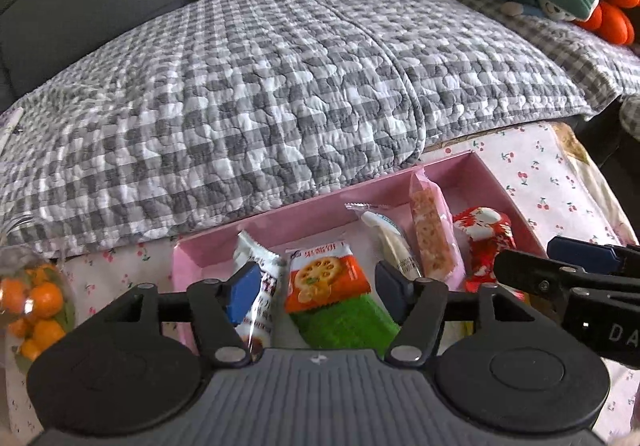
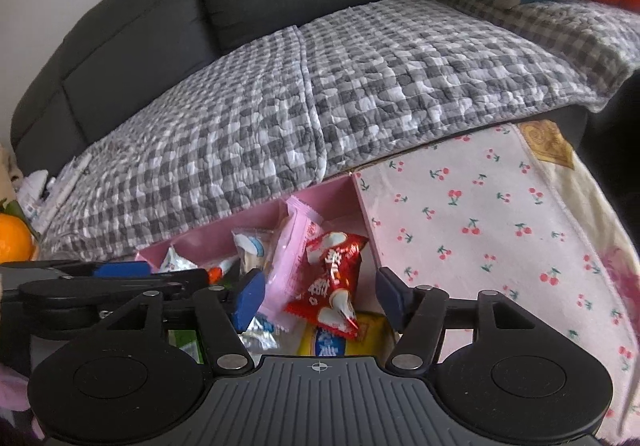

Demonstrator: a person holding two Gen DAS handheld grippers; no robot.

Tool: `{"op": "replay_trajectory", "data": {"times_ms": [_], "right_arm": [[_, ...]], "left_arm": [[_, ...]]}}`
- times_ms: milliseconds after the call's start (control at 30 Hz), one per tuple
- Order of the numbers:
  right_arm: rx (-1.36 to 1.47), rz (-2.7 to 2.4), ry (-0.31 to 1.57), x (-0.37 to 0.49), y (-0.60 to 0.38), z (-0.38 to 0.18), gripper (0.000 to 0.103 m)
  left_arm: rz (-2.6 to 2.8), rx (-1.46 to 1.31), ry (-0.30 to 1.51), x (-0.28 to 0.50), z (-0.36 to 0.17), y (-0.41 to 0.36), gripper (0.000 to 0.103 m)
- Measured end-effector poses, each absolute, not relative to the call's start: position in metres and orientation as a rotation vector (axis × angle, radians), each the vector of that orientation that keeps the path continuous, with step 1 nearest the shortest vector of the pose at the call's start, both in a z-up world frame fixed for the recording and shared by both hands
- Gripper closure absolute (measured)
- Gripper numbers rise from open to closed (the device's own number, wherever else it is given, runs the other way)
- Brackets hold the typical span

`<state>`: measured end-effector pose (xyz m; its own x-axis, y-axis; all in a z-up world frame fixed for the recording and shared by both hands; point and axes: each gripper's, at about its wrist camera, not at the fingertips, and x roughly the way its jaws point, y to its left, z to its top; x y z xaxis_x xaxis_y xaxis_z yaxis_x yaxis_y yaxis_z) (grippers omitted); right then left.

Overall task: Organize snacks
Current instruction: 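Carry both packs into the pink box and open both tools, then move both tools back over the remaining snack pile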

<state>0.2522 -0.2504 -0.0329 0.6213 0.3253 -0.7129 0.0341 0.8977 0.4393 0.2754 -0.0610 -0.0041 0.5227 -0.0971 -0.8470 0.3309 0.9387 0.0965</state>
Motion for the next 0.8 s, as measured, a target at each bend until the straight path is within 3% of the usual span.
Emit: {"op": "replay_trajectory", "data": {"times_ms": [267,800], "right_arm": [[0.398,0.160,0.883,0.226,-0.252,-0.001,0.026],[0.308,0.162,0.901,0.164,-0.245,0.032,0.012]], "left_arm": [[-0.263,0.248,0.974,0.244,0.014,-0.049,0.029],[-0.245,0.207,0.943,0.177,0.032,-0.020,0.004]]}}
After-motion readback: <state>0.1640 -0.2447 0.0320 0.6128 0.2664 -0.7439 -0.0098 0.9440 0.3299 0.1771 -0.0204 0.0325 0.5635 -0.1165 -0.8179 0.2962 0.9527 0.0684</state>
